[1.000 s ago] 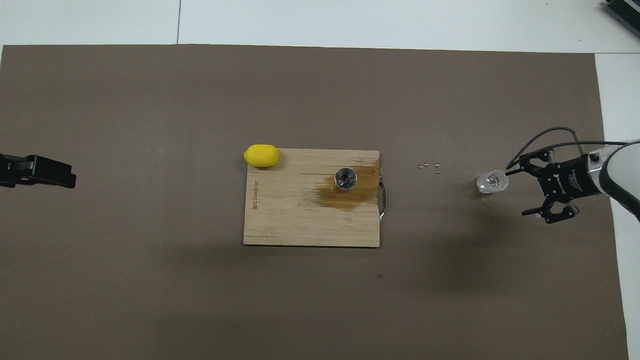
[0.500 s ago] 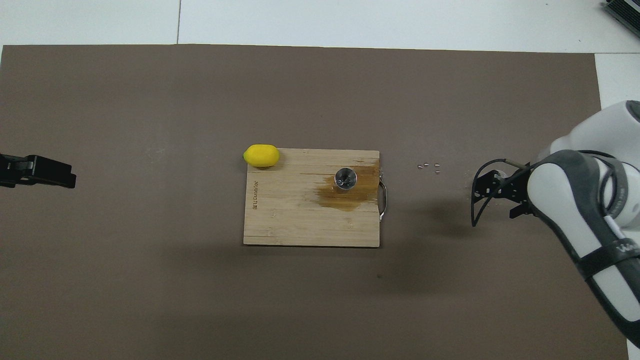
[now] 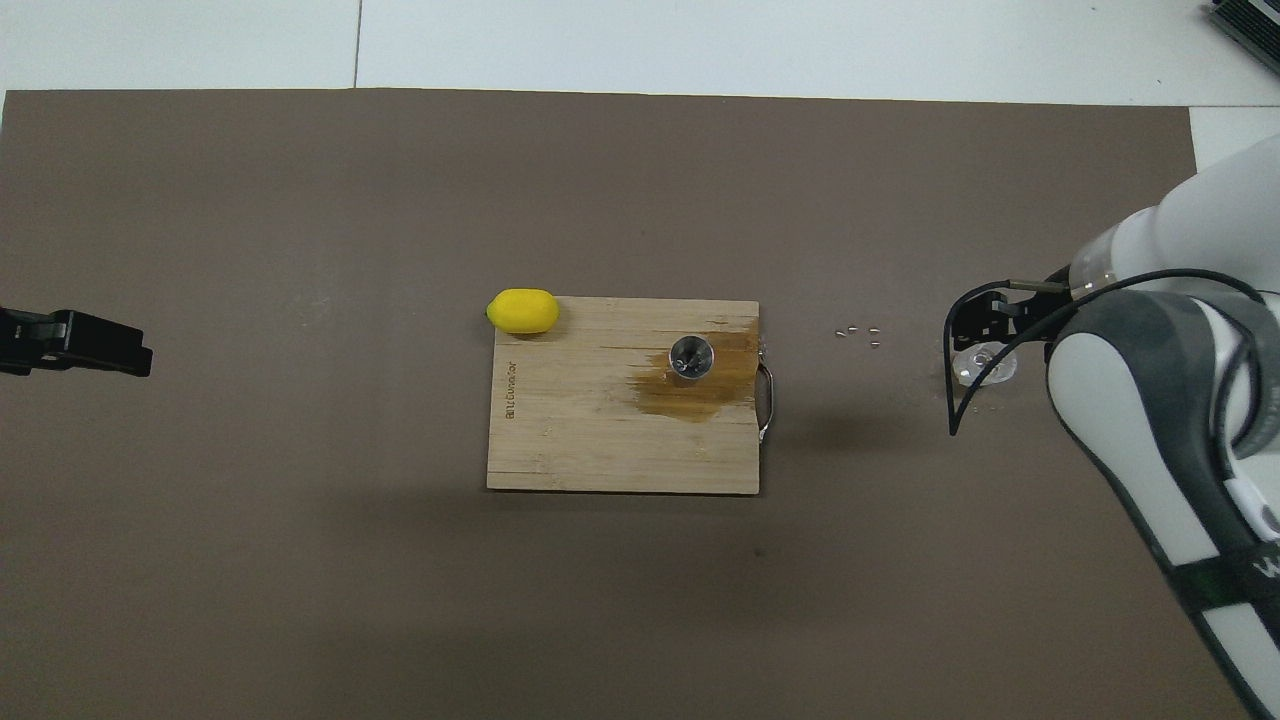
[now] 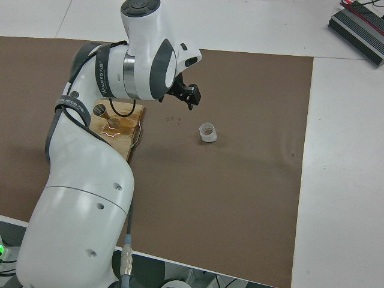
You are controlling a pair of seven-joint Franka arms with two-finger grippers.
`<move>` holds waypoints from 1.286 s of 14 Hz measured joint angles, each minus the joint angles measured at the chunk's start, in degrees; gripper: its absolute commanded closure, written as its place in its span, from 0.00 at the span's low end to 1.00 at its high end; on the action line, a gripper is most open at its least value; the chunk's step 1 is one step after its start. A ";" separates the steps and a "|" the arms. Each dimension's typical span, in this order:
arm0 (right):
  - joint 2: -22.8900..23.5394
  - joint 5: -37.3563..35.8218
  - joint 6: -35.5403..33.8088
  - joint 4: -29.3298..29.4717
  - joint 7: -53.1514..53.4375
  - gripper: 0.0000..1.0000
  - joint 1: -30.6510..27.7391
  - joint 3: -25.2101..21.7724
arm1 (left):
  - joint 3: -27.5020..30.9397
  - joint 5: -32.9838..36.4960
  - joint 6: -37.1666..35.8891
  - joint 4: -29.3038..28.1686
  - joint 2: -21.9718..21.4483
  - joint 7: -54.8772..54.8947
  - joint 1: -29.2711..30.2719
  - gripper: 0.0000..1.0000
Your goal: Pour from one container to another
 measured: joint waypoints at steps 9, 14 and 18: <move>-2.42 -3.51 -13.10 10.16 -2.38 0.01 0.03 1.29 | 0.00 0.00 0.00 0.00 0.00 0.00 0.00 0.00; -1.87 -3.51 -15.89 11.39 -3.31 0.01 0.03 1.89 | 0.00 0.00 0.00 0.00 0.00 0.00 0.00 0.00; -1.80 -3.51 -16.02 11.34 -3.74 0.01 -0.11 1.76 | 0.00 0.00 0.00 0.00 0.00 0.00 0.00 0.00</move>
